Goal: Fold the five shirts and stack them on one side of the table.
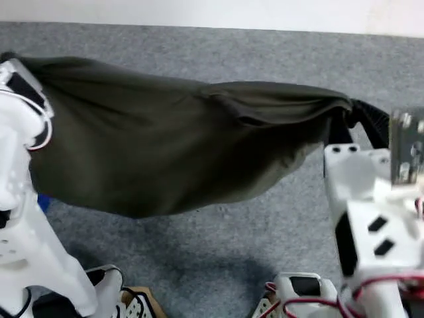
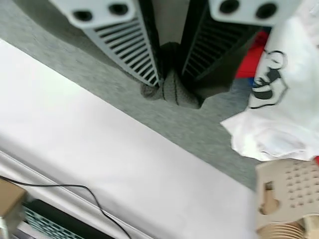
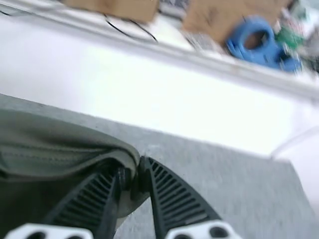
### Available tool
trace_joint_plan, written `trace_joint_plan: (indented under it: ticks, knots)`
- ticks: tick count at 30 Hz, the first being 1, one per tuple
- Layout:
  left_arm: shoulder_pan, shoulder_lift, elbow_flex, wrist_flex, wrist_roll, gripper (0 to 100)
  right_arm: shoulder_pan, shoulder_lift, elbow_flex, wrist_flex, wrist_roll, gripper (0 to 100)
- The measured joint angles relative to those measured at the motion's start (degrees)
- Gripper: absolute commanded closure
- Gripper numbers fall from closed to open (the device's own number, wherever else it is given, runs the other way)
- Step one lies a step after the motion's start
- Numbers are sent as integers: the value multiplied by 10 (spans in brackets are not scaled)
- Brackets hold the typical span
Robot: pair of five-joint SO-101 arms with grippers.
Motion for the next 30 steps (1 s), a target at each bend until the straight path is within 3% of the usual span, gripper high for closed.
trace_joint_plan:
  ticks: [4,10,21,30]
  knots:
    - [38,0,0,0,53,993,48,5,1,-27,-30,991]
    - [56,0,0,-34,98,993,59,6,-23,-71,-33,991]
    - [56,0,0,-159,103,993,29,0,-117,-152,-39,991]
    - [56,-4,-8,-178,103,993,29,-1,-200,-155,-39,991]
